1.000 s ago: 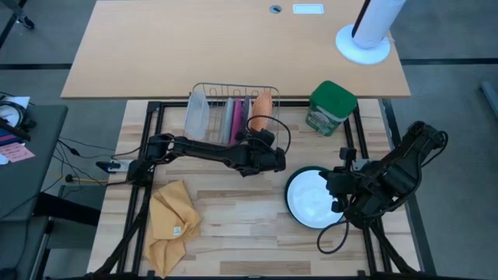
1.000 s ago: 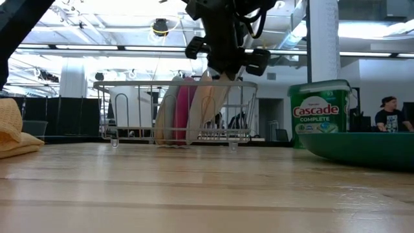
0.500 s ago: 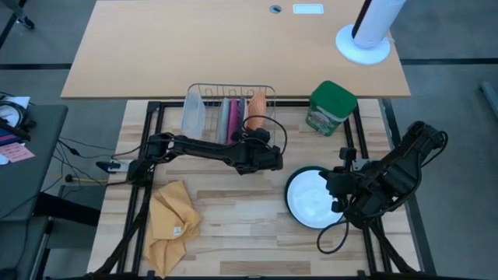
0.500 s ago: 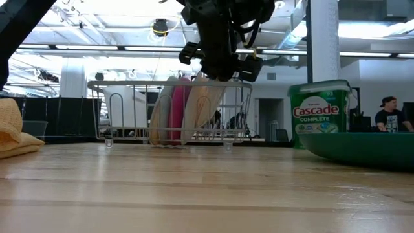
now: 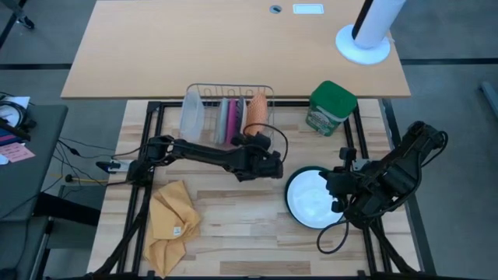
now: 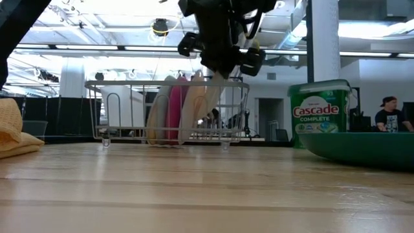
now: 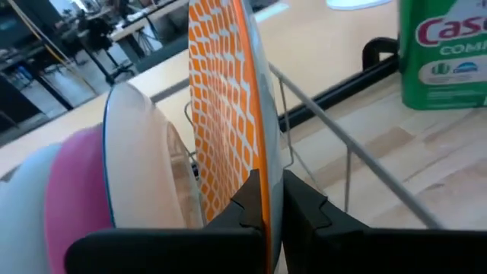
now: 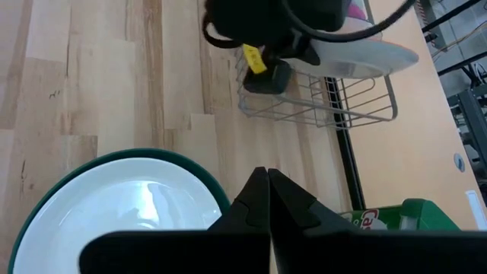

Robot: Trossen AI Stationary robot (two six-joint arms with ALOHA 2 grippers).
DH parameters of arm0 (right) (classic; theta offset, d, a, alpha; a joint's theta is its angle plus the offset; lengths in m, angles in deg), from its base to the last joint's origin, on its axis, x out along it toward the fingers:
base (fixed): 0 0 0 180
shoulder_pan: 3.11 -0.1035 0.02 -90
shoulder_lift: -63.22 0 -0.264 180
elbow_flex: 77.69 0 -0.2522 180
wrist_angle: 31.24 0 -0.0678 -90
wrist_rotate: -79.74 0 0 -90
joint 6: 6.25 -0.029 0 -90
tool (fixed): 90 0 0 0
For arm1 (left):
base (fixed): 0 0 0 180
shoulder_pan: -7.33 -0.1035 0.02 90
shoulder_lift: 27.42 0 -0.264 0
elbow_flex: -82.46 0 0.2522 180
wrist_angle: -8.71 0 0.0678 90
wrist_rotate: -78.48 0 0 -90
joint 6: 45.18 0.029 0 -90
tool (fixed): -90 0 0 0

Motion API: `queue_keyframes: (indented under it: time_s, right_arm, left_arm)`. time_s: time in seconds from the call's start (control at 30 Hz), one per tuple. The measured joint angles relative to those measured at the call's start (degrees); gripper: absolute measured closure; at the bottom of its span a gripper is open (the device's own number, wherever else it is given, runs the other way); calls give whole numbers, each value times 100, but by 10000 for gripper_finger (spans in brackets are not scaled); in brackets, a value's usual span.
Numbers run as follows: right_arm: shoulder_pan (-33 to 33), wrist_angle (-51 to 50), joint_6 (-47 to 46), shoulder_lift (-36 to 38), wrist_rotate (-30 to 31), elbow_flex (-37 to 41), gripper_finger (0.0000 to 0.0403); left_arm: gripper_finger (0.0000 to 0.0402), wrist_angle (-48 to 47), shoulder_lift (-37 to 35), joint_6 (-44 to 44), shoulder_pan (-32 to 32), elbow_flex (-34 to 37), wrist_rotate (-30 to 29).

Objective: Sort dishes
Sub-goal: Put the orange patterned plate into the dish rack

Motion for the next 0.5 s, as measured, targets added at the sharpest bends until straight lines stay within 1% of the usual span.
queue_keyframes:
  time_s: [0.1, 0.27, 0.5]
  right_arm:
    - [0, 0, -1, -5, -1, 0, 403]
    - [0, 1, -2, -17, -13, 0, 403]
    - [0, -1, -2, -15, -14, 0, 403]
  left_arm:
    - [397, -23, 2, 91, -38, -13, -101]
    - [398, -37, 4, -20, -33, -14, -200]
    - [395, -43, 4, -180, -147, -22, 46]
